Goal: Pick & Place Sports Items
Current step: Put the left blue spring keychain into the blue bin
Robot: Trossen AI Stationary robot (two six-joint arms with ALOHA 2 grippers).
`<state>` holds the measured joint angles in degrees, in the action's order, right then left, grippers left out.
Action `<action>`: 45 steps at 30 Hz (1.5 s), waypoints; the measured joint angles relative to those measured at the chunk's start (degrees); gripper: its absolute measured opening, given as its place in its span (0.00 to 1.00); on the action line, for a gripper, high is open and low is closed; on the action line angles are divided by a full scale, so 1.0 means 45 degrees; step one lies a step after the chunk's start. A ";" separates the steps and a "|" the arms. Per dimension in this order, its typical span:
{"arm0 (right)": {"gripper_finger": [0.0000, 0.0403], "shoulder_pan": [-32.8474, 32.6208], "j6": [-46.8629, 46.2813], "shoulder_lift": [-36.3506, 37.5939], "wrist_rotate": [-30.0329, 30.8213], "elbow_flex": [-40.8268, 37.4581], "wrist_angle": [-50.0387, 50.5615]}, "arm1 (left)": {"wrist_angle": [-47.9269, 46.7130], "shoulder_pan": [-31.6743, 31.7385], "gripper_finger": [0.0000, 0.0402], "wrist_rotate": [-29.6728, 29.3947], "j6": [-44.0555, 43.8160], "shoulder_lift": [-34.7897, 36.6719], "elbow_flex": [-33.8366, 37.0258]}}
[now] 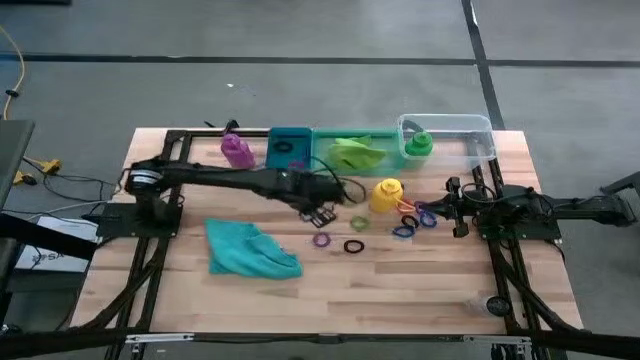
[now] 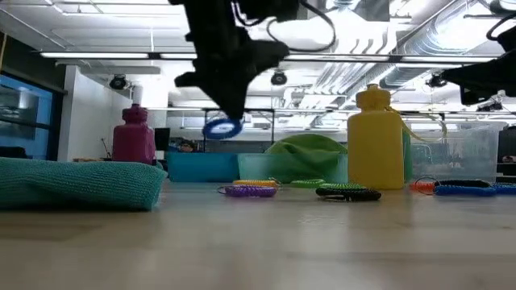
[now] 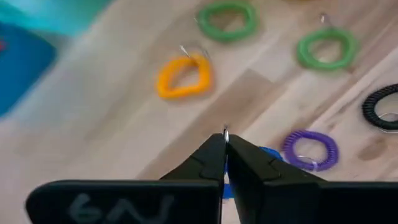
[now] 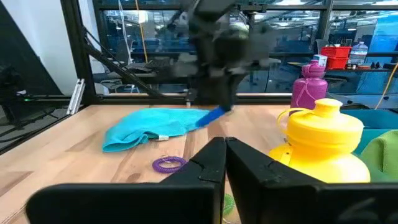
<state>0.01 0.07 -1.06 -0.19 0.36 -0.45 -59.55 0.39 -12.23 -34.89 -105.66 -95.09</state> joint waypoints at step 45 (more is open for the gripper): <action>0.00 0.0000 0.0001 -0.0005 0.0000 0.0000 0.0000 | 0.2097 0.9124 0.28 0.0469 1.0753 0.1154 0.0000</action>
<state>0.01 0.08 -1.08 -0.19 0.36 -0.45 -50.11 41.45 -10.12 13.50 -100.47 -95.09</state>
